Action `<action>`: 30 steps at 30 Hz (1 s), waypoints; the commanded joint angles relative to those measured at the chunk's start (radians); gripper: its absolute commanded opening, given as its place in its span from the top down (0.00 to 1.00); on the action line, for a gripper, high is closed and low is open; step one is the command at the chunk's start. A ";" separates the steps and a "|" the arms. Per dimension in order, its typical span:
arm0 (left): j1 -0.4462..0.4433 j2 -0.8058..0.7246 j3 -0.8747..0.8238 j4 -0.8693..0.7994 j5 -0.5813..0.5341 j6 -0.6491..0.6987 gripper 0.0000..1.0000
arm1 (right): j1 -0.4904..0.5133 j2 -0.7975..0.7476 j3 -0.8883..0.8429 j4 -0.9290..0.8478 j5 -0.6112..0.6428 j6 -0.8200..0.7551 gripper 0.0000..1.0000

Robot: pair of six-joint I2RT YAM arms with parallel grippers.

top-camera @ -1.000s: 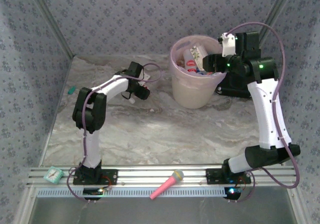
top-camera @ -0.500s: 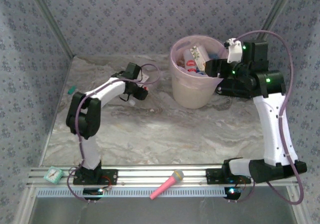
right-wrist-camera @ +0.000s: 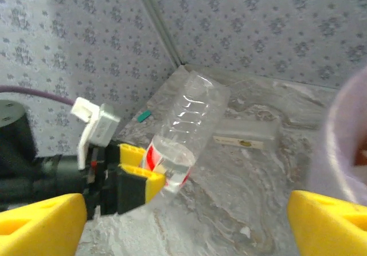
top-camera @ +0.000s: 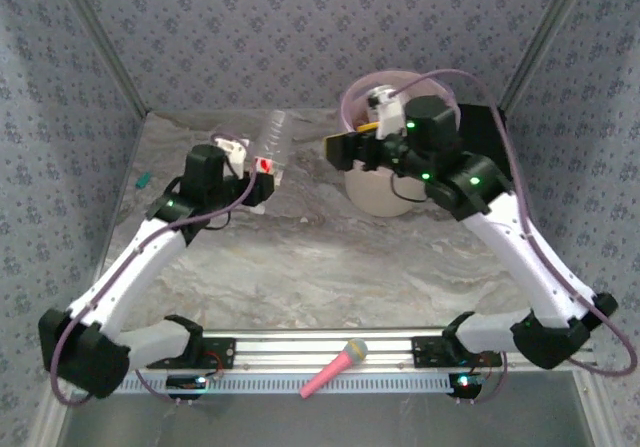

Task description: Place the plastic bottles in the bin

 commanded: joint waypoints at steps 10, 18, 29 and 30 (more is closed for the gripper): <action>-0.082 -0.210 -0.250 0.327 0.061 -0.241 0.82 | 0.076 0.358 0.178 0.115 -0.059 0.145 0.00; -0.113 -0.210 -0.236 0.314 0.002 -0.185 0.84 | 0.061 0.471 0.212 0.136 -0.158 0.182 0.16; -0.118 -0.221 -0.232 0.304 -0.020 -0.169 0.50 | 0.053 0.477 0.239 0.129 -0.158 0.150 0.49; -0.118 -0.227 -0.231 0.303 -0.022 -0.169 0.34 | 0.051 0.478 0.255 0.119 -0.157 0.138 0.49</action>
